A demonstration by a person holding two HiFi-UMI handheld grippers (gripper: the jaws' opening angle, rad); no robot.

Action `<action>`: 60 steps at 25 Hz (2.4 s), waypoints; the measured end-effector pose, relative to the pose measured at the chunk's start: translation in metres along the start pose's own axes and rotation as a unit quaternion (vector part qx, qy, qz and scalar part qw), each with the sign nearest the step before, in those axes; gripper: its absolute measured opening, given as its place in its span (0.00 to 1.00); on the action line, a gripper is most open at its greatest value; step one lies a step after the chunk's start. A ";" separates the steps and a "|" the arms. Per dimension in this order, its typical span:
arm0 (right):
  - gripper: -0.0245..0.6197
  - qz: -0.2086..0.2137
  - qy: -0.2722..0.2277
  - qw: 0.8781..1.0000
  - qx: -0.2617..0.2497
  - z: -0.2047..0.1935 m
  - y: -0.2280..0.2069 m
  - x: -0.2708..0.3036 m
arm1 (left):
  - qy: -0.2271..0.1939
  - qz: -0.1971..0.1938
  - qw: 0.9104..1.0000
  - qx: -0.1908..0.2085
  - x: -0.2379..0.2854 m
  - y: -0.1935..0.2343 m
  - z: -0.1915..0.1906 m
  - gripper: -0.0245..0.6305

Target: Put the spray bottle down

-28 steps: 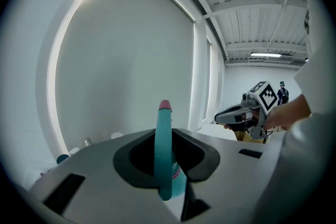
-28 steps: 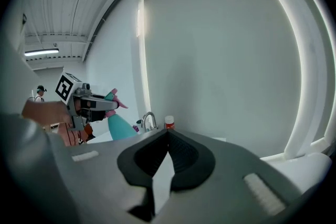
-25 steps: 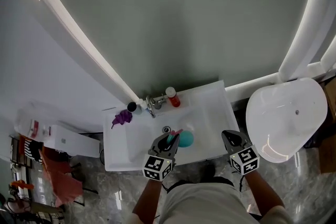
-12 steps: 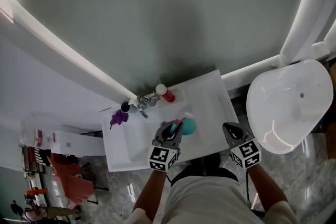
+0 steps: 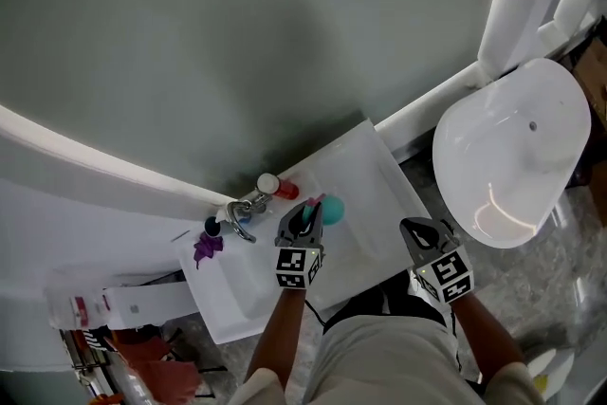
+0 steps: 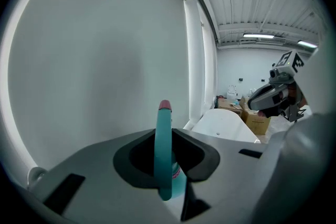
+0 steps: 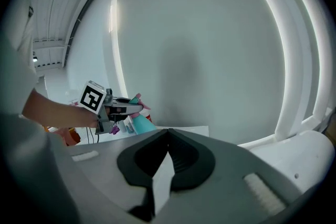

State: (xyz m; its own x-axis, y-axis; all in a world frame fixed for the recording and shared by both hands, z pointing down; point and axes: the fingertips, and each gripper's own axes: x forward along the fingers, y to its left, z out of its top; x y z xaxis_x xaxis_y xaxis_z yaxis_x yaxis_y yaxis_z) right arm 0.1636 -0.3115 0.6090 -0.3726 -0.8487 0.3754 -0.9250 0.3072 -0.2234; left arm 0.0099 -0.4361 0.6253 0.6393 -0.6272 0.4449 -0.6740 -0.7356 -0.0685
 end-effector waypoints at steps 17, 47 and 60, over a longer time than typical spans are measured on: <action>0.05 -0.066 0.040 0.996 0.035 -0.038 -0.013 0.047 | 0.031 -0.011 0.998 0.052 0.137 0.052 -0.064 0.15; 0.05 -0.094 0.060 0.992 0.056 -0.051 0.010 0.059 | 0.034 -0.025 0.997 0.059 0.181 0.072 -0.092 0.38; 0.05 -0.099 0.043 0.994 0.014 -0.026 0.032 0.041 | -0.003 -0.015 0.999 0.052 0.128 0.065 -0.054 0.40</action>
State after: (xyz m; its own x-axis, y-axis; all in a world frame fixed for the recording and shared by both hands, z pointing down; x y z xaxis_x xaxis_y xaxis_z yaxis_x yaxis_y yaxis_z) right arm 0.1171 -0.3248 0.6407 -0.1894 -0.8514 0.4891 -0.9789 0.1250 -0.1616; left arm 0.0284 -0.5504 0.7259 0.6607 -0.6055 0.4436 -0.6128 -0.7764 -0.1471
